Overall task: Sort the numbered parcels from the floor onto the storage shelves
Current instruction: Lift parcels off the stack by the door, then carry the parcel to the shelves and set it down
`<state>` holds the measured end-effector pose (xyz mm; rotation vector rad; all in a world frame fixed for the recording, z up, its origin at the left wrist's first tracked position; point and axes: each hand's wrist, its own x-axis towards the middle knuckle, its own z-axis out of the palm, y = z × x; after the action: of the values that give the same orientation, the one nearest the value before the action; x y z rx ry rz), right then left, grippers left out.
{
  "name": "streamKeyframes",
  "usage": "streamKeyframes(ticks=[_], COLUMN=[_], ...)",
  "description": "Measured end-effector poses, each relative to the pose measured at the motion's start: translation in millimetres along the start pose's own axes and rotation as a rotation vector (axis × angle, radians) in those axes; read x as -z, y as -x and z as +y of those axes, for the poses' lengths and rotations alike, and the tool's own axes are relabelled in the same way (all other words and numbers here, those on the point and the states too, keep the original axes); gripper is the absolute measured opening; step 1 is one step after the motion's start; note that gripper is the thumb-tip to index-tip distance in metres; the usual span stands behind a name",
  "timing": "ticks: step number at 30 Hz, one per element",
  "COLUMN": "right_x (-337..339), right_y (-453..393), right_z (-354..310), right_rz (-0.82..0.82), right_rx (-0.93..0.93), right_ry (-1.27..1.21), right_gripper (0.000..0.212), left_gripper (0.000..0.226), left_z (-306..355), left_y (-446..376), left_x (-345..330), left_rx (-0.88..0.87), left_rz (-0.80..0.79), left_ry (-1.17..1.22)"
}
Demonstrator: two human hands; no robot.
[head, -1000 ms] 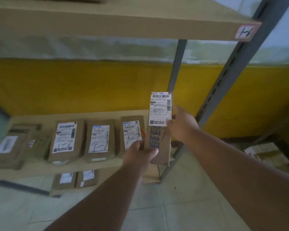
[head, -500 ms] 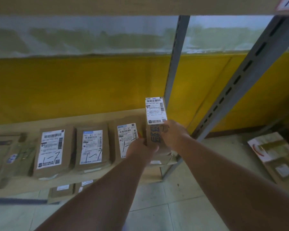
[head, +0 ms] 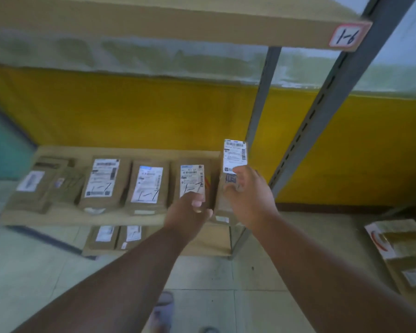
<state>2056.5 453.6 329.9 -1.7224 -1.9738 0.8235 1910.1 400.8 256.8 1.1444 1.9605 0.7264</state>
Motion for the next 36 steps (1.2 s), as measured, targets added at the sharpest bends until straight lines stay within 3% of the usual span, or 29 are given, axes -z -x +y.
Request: streamKeyframes(ticks=[6, 13, 17, 25, 30, 36], right_x=[-11.9, -68.5, -120.4, -260.2, -320.5, -426.5], right_y=[65.5, 157.6, 217.5, 337.1, 362.2, 351.2], right_z=[-41.1, -161.3, -243.6, -405.9, -496.7, -603.2], right_rz=[-0.050, -0.198, -0.311, -0.442, -0.491, -0.551], right_rx=[0.308, 0.629, 0.807, 0.968, 1.078, 1.143], right_ry=[-0.003, -0.091, -0.101, -0.171, -0.162, -0.205], right_gripper=[0.042, 0.038, 0.039, 0.038, 0.044, 0.043], left_gripper=[0.036, 0.032, 0.030, 0.033, 0.037, 0.035], left_z=[-36.0, -113.7, -181.5, -331.7, -393.1, -469.5], left_y=[91.5, 208.0, 269.3, 389.2, 414.3, 385.0], left_x=[50.2, 160.2, 227.9, 375.7, 461.3, 577.6], left_rx=[-0.005, 0.131, 0.216, 0.400, 0.490, 0.530], left_rz=[0.206, 0.526, 0.666, 0.843, 0.897, 1.073], left_ry=[-0.105, -0.113, -0.094, -0.126, -0.144, -0.150])
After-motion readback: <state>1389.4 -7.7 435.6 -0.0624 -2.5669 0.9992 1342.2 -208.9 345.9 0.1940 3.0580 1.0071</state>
